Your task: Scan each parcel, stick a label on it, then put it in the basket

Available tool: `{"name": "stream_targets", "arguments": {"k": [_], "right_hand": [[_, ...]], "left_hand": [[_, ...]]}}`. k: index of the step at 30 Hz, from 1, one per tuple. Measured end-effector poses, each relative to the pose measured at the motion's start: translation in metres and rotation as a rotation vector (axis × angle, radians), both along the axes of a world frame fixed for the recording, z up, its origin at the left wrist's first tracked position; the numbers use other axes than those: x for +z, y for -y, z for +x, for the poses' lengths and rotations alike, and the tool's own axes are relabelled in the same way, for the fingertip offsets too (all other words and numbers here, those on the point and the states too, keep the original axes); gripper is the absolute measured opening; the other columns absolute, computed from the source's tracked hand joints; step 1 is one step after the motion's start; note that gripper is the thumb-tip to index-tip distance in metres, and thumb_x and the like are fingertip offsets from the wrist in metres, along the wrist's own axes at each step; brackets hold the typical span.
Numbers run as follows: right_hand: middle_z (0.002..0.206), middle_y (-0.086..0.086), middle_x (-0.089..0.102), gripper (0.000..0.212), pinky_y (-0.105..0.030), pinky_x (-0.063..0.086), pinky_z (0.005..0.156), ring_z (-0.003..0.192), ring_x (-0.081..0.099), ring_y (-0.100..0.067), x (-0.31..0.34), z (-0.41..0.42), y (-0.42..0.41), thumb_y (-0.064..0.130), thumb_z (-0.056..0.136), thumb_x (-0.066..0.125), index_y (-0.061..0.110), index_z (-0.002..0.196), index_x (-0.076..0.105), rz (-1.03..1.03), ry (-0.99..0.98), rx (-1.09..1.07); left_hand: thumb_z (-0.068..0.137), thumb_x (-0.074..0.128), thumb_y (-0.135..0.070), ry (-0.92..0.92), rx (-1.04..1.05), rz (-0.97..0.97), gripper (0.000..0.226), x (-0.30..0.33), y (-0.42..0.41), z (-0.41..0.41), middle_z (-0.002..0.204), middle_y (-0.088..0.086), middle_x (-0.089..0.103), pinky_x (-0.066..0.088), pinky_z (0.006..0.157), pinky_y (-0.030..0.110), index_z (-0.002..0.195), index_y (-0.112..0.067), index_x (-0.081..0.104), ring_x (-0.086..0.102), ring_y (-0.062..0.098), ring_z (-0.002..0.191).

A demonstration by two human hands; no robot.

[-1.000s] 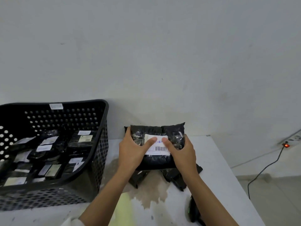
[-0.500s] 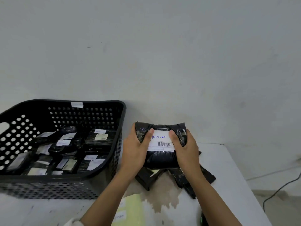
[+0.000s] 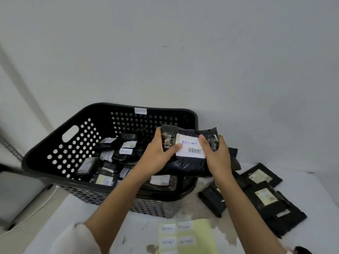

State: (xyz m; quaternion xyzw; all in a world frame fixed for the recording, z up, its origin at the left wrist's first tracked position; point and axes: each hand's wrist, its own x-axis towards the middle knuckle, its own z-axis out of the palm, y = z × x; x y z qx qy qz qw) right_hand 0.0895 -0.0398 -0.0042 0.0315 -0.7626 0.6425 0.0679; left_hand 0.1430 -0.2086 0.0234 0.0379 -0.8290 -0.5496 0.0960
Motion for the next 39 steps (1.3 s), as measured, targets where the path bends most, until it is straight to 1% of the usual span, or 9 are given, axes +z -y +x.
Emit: {"name": "stream_targets", "arguments": {"k": [3,7,12,16,20,23,30,36,39], "right_hand": [[0.090,0.006,0.066,0.031,-0.025,0.050,0.070,0.085,0.064,-0.010,0.000,-0.008,0.033,0.052,0.088,0.059,0.023,0.098,0.054,0.015,0.005,0.028],[0.104,0.009,0.062,0.038,-0.024,0.045,0.081,0.100,0.058,-0.014,-0.005,-0.016,0.066,0.056,0.095,0.041,0.024,0.111,0.052,0.254,-0.128,0.016],[0.139,-0.005,0.042,0.050,-0.049,0.032,0.108,0.131,0.035,-0.028,-0.030,-0.033,0.070,0.051,0.099,0.032,0.017,0.131,0.050,0.853,-0.089,-0.056],[0.131,-0.003,0.045,0.044,-0.034,0.039,0.085,0.127,0.034,-0.025,-0.036,-0.040,0.069,0.049,0.099,0.035,0.016,0.119,0.055,0.739,-0.061,-0.064],[0.122,-0.003,0.049,0.037,-0.027,0.031,0.082,0.121,0.039,-0.023,-0.033,-0.042,0.065,0.044,0.100,0.036,0.016,0.112,0.057,0.640,-0.053,-0.080],[0.119,-0.002,0.050,0.032,-0.025,0.032,0.084,0.119,0.040,-0.021,-0.032,-0.042,0.066,0.041,0.100,0.040,0.016,0.109,0.058,0.633,-0.061,-0.083],[0.117,0.003,0.048,0.035,-0.022,0.031,0.085,0.117,0.038,-0.015,-0.036,-0.044,0.069,0.048,0.097,0.042,0.018,0.109,0.056,0.680,-0.081,-0.112],[0.116,0.004,0.045,0.042,-0.023,0.031,0.085,0.116,0.035,-0.013,-0.039,-0.044,0.072,0.055,0.094,0.042,0.018,0.112,0.053,0.711,-0.097,-0.121],[0.117,0.005,0.044,0.042,-0.023,0.033,0.085,0.116,0.035,-0.013,-0.039,-0.044,0.072,0.056,0.093,0.043,0.019,0.111,0.052,0.704,-0.095,-0.122]], "left_hand": [[0.091,0.058,-0.036,0.048,-0.003,0.098,0.076,-0.001,0.038,-0.008,0.121,-0.041,0.041,0.033,0.099,0.019,0.150,-0.032,0.012,0.039,-0.003,0.121],[0.091,0.054,-0.035,0.074,0.066,0.172,0.076,-0.010,0.084,-0.024,0.138,-0.020,0.035,0.035,0.103,0.029,0.151,-0.031,0.008,0.037,0.005,0.125],[0.092,0.040,-0.025,0.246,0.166,0.182,0.069,-0.042,0.134,-0.054,0.107,-0.011,0.052,0.038,0.073,0.033,0.152,-0.023,0.006,0.047,0.013,0.083],[0.093,0.043,-0.017,0.478,-0.037,0.048,0.057,-0.088,0.144,-0.075,0.102,0.006,0.056,0.039,0.072,0.032,0.146,-0.015,0.024,0.050,0.022,0.083],[0.096,0.052,-0.016,0.795,-0.308,0.092,0.066,-0.128,0.143,-0.098,0.152,0.000,0.029,0.034,0.107,0.037,0.150,-0.022,0.015,0.036,0.026,0.134],[0.094,0.057,-0.023,0.831,-0.323,-0.040,0.077,-0.140,0.144,-0.113,0.155,0.006,0.027,0.037,0.097,0.033,0.152,-0.022,0.006,0.036,0.027,0.136],[0.090,0.060,-0.035,0.524,-0.318,-1.232,0.074,-0.149,0.133,-0.122,0.134,0.016,0.044,0.047,0.076,0.036,0.145,-0.010,0.017,0.058,0.033,0.110],[0.093,0.059,-0.024,0.921,-0.709,-0.804,0.031,-0.170,0.111,-0.114,0.105,0.018,0.064,0.055,0.067,0.035,0.109,-0.001,0.047,0.068,0.033,0.083],[0.092,0.059,-0.029,0.757,-0.762,-0.899,0.035,-0.179,0.109,-0.114,0.114,0.012,0.059,0.050,0.076,0.035,0.116,-0.010,0.043,0.064,0.031,0.098]]}}
